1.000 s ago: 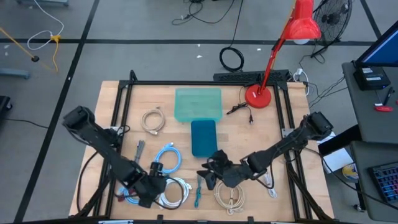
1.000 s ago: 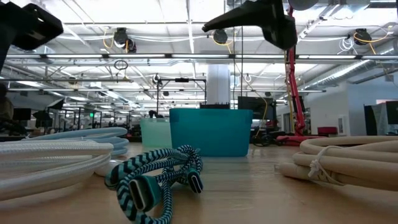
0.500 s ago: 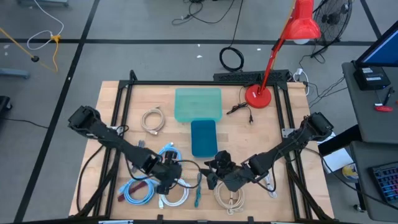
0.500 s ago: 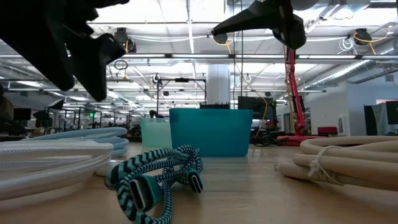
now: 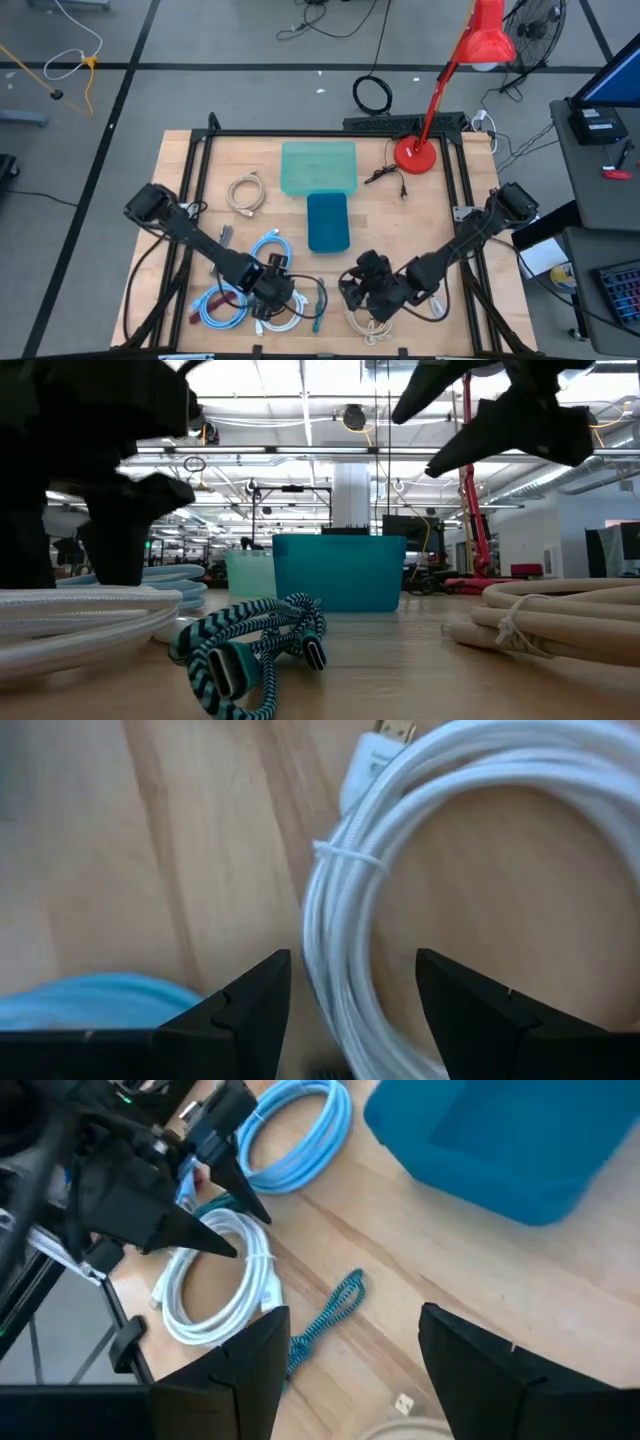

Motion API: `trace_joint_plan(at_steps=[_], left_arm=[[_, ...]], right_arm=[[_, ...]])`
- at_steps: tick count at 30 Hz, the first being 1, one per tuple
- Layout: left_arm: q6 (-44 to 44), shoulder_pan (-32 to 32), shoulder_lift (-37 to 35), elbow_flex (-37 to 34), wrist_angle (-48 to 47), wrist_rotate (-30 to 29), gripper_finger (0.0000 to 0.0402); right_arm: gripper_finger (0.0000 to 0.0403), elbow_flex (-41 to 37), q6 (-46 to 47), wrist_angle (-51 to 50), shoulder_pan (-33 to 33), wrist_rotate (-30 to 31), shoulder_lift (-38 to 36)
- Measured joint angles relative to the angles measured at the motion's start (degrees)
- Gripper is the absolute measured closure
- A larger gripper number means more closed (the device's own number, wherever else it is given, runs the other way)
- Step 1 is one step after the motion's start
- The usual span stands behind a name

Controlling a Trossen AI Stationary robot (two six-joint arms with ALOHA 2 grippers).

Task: Pick & Place USB Port
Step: Put the white HDMI cable into the green bin

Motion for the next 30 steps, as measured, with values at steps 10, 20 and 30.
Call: trace_joint_plan(at_steps=[10, 20, 30], left_arm=[[-4.8, 1.5, 2.9, 0.4, -1.5, 0.3, 0.032], [-12.7, 1.9, -13.4, 2.2, -14.1, -1.8, 0.0366], [-24.7, 7.6, -32.8, 3.2, -21.4, -15.0, 0.0366]], right_arm=[[0.019, 0.0, 1.8, 1.1, 0.4, 0.0, 0.0], [0.019, 0.0, 2.5, 1.2, 0.3, 0.0, 0.0], [0.019, 0.0, 3.5, 3.0, -0.2, -0.1, 0.0]])
